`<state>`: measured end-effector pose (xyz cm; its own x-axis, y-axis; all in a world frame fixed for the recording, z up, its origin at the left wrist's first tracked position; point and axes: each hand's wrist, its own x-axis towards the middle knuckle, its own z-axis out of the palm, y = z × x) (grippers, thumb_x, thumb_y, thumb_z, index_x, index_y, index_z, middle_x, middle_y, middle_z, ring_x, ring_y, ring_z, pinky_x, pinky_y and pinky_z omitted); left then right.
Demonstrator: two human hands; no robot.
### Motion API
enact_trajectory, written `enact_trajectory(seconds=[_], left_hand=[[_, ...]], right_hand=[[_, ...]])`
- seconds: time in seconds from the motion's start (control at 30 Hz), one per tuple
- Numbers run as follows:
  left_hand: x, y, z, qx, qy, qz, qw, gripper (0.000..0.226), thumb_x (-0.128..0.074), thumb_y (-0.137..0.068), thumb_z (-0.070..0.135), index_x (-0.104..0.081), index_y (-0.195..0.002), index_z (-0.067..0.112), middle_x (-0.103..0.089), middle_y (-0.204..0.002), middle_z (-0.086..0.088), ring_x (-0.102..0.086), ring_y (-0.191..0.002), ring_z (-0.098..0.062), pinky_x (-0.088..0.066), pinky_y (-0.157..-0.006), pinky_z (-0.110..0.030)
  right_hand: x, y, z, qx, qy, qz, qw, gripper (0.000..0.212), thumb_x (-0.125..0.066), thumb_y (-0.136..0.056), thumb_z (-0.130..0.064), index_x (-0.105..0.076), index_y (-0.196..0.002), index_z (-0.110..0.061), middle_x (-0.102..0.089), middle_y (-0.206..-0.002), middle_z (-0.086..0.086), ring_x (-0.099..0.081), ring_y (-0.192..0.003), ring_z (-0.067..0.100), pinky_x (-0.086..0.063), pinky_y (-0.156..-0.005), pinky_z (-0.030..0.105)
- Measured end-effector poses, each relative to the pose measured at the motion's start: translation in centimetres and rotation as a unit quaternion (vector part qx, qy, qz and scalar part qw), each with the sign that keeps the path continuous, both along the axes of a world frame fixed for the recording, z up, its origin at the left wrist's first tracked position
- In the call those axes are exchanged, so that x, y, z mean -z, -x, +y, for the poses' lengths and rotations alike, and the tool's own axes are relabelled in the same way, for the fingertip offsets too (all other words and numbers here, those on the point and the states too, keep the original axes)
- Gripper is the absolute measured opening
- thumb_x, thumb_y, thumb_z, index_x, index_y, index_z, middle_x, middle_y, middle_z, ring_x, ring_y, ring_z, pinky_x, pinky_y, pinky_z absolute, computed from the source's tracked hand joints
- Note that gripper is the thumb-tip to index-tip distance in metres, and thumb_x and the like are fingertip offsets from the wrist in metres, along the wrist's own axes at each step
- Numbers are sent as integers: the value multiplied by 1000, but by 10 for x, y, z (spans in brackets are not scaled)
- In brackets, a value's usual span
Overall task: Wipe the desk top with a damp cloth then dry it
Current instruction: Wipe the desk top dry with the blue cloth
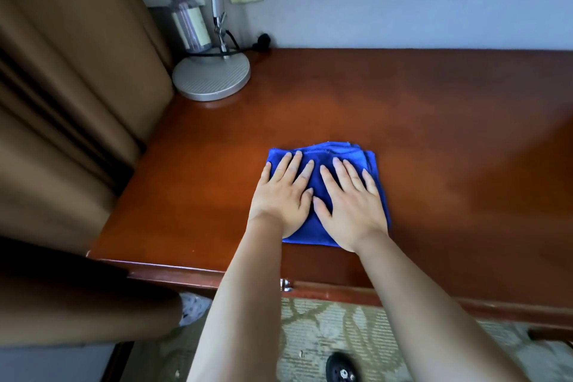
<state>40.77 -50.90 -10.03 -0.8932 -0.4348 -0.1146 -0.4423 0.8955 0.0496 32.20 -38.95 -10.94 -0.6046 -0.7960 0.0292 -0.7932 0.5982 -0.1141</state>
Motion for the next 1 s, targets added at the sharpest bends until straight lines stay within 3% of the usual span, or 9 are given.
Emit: enact_trajectory(seconds=[0.13,0.3,0.43,0.53,0.67,0.8,1.0], left_hand=[[-1,-16,8,1,2,-10,1000,56,-13,-104,38,6,-154,25,13,-162,2,15,-148,-16,8,-120,-41],[1,-47,27,-2,-9,-12,1000,56,-11,-103,38,6,-154,25,12,-162,2,15,-148,-16,9,-120,-42],[3,-61,40,5,-9,-15,1000,78,18,-80,46,5,-154,26,11,-162,2,14,-148,-16,9,-119,-41],[3,-57,34,7,-16,-6,1000,85,22,-73,46,5,-154,27,11,-162,2,14,-148,-15,9,-118,-41],[2,-46,23,8,-19,6,1000,78,17,-80,48,5,-154,28,11,-162,3,14,-148,-15,10,-119,-41],[1,-25,5,-2,-14,9,1000,55,-13,-103,39,3,-154,28,11,-162,3,14,-148,-15,8,-120,-41],[3,-5,-13,-8,2,6,1000,55,-14,-103,38,4,-154,27,11,-162,3,14,-148,-14,7,-120,-41]], right_hand=[[-2,-15,8,2,-20,2,1000,88,13,-77,-57,-14,-153,-23,-5,-162,3,-1,-149,17,3,-120,41],[-1,-53,27,27,1,-19,999,83,5,-81,-56,-23,-152,-23,-12,-161,3,-6,-148,17,1,-120,40],[4,-68,37,48,6,-12,999,75,-8,-86,-55,-35,-148,-22,-27,-156,5,-20,-146,19,-9,-120,41],[5,-64,34,54,12,-5,998,70,-18,-87,-53,-45,-143,-20,-36,-152,6,-29,-143,20,-14,-117,42],[4,-52,23,37,13,0,999,74,-11,-87,-54,-36,-147,-21,-29,-156,4,-22,-145,18,-13,-119,42],[4,-33,1,52,22,-12,998,81,-2,-82,-56,-27,-151,-21,-19,-159,2,-12,-147,16,-5,-120,41],[3,-11,-19,41,-8,-7,999,89,13,-74,-56,-13,-154,-24,-5,-162,0,-1,-148,15,1,-120,39]])
